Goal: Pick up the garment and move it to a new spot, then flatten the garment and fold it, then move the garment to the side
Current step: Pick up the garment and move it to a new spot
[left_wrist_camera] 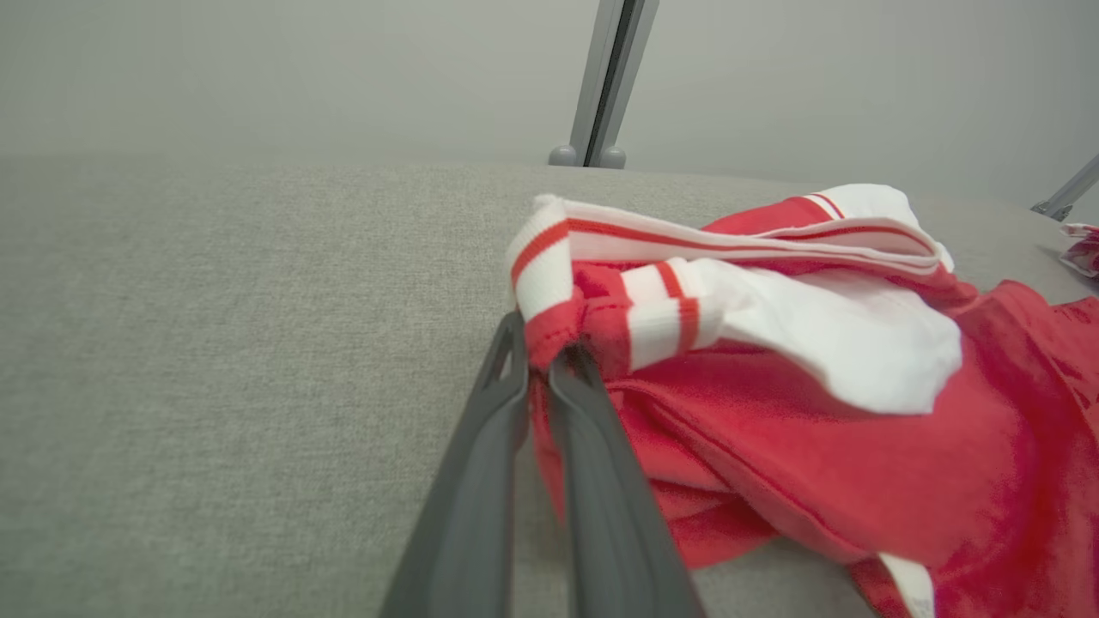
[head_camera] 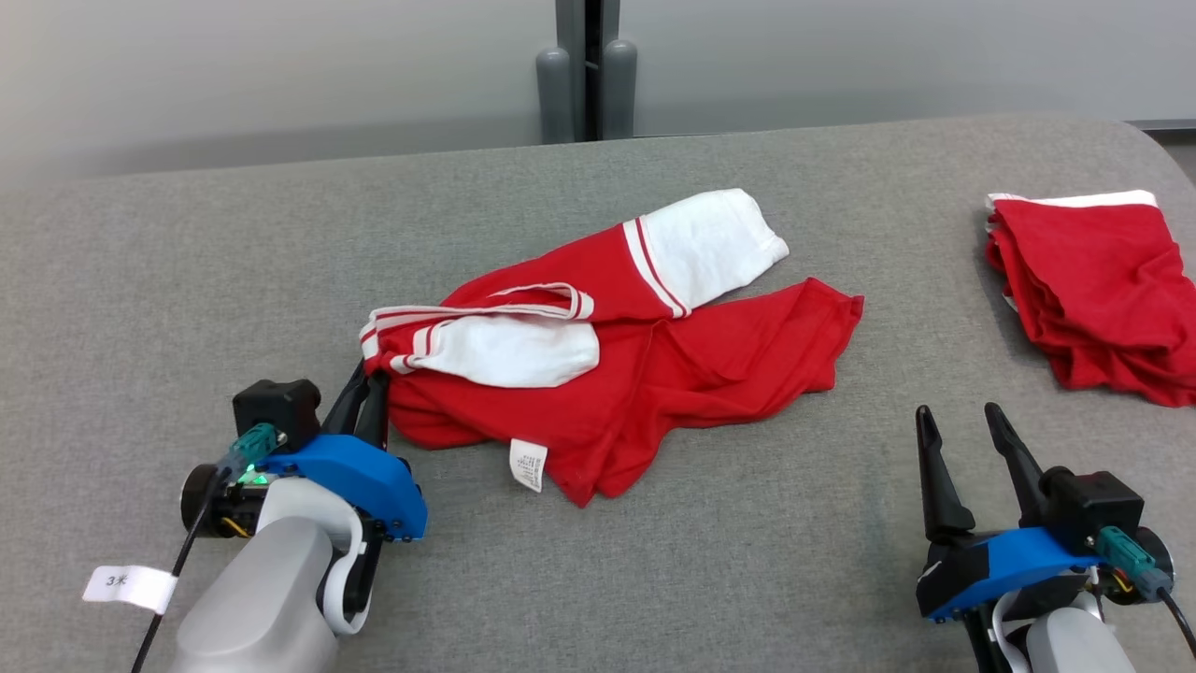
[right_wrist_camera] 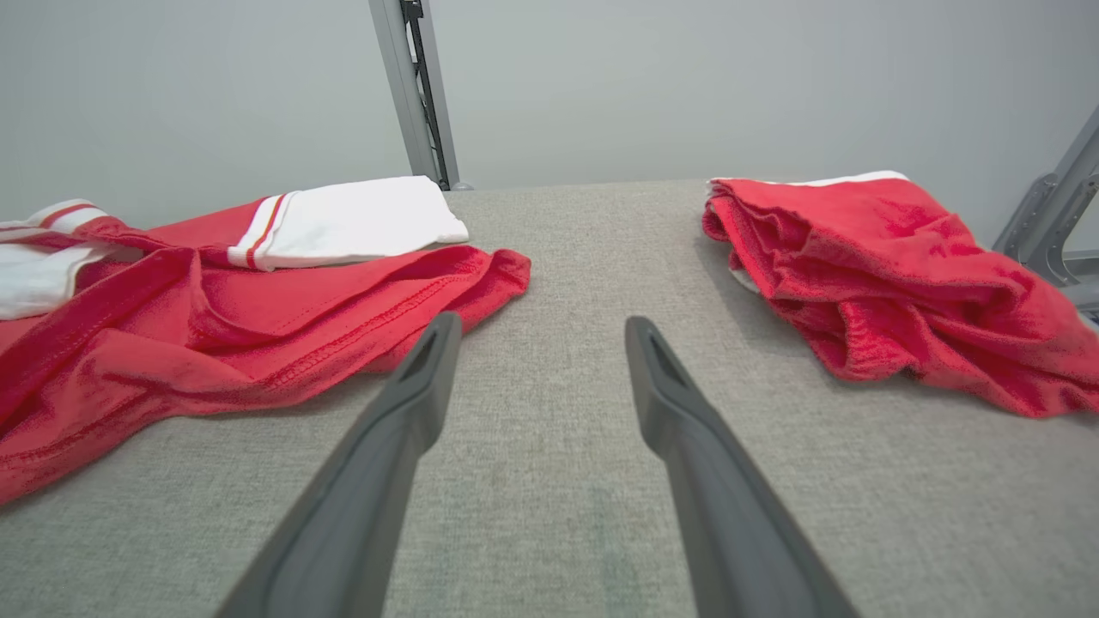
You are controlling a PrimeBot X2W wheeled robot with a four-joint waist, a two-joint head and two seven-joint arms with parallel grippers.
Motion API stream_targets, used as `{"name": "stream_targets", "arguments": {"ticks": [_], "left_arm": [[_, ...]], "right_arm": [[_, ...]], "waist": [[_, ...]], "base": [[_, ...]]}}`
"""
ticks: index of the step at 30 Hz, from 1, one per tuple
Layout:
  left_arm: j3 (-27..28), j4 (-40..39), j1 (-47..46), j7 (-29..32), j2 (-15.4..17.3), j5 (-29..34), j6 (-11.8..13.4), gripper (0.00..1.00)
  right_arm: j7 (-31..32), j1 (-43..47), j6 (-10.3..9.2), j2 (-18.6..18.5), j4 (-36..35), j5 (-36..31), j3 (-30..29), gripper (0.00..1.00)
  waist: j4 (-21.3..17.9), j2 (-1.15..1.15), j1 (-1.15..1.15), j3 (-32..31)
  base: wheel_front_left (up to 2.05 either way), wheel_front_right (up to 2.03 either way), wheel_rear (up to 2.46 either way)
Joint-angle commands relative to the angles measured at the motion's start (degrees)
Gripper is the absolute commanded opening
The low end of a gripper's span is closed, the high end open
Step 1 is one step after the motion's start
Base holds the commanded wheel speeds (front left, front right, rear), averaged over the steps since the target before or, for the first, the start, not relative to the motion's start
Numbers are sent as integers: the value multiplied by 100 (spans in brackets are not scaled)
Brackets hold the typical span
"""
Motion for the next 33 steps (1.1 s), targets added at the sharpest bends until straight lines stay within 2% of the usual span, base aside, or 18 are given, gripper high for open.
{"name": "stream_targets", "arguments": {"ticks": [1,3,4,5,6,14,21,33], "left_arm": [[173,-60,106,-45,55,52,45,0],[391,-245,269,-44,47,170,31,0],[485,-328,368,-40,21,242,16,16],[579,-427,460,-41,-12,324,-2,43],[663,-531,523,-42,-43,408,-19,100],[1291,-1319,1002,-42,-252,1146,-207,100],[1582,-1812,1446,-43,-312,1636,-343,100],[2123,-2317,2737,-44,-559,2090,-233,100]], "right_arm": [[-31,27,1,-6,-16,-46,-23,100],[-31,18,1,-6,-9,-83,-14,100],[-30,10,1,-7,-5,-89,-5,100],[-30,-2,1,-7,4,-85,4,100],[-30,-16,1,-7,12,-90,16,100],[-31,-30,1,-7,59,-181,24,100],[-31,88,1,-7,105,-272,37,100],[-31,575,1,-7,23,-191,123,100]], "waist": [[72,0,0,13],[135,0,0,4],[164,0,0,-4],[190,0,0,-10],[212,0,0,-16],[388,0,0,-180],[488,0,0,-449],[601,0,0,-932]], "base": [[0,0,0],[0,0,0],[0,0,0],[0,0,0],[0,0,0],[0,0,0],[0,0,0],[0,0,0]]}}
